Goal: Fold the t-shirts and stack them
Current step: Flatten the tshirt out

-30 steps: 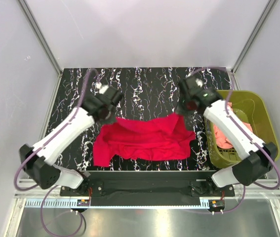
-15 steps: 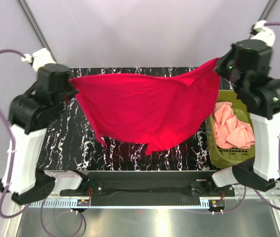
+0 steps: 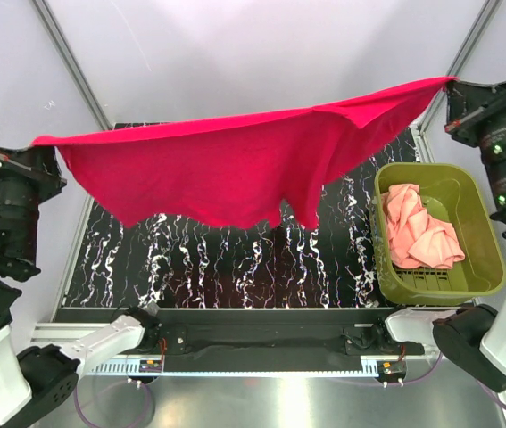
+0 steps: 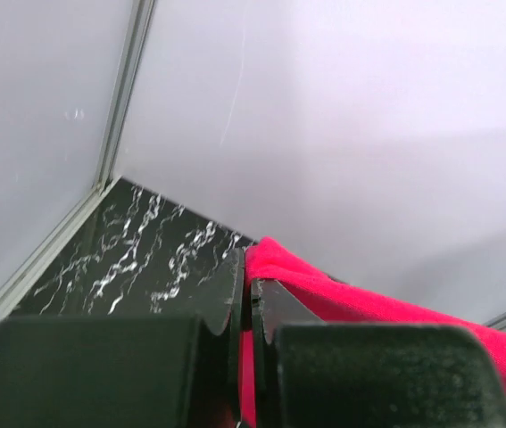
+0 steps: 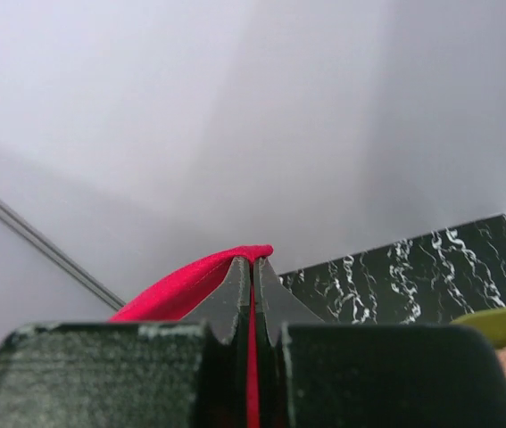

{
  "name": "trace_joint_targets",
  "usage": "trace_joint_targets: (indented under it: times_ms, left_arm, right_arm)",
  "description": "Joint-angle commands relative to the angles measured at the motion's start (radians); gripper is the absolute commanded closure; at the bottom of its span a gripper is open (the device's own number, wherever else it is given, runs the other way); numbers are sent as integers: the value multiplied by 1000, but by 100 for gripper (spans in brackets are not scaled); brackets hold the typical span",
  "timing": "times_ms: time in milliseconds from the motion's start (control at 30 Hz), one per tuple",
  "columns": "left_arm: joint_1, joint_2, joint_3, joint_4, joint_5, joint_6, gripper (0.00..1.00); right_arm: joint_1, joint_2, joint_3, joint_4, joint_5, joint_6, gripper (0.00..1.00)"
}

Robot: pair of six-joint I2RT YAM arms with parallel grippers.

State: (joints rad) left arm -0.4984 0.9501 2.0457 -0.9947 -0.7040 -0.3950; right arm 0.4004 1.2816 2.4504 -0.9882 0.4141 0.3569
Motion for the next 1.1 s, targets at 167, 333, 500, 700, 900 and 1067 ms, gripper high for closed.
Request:
trace_joint_targets:
  times_ms: [167,333,500,700,900,1067]
  left_arm:
    - [8,42,-13,244,-37,134,100]
    - [6,96,-24,341,-49,183,100]
    - [8,157,-51,419,-86,238,100]
    - [8,214,-67,502,-135,280,100]
    - [6,173,-107,508,-137,251,100]
    - [8,87,-116,412,-49,187,100]
  right_arm:
    - [-8,-13,-34,241,-11,-90,100]
    - [-6,47,-31,321,-28,-147,100]
    - [-8,111,-21,381,-14,-214,100]
    - [-8,168,19,425,9,-306,100]
    - [-6,75,-62,433,6,-309,100]
    - [-6,-31,-131,373,-14,-277,100]
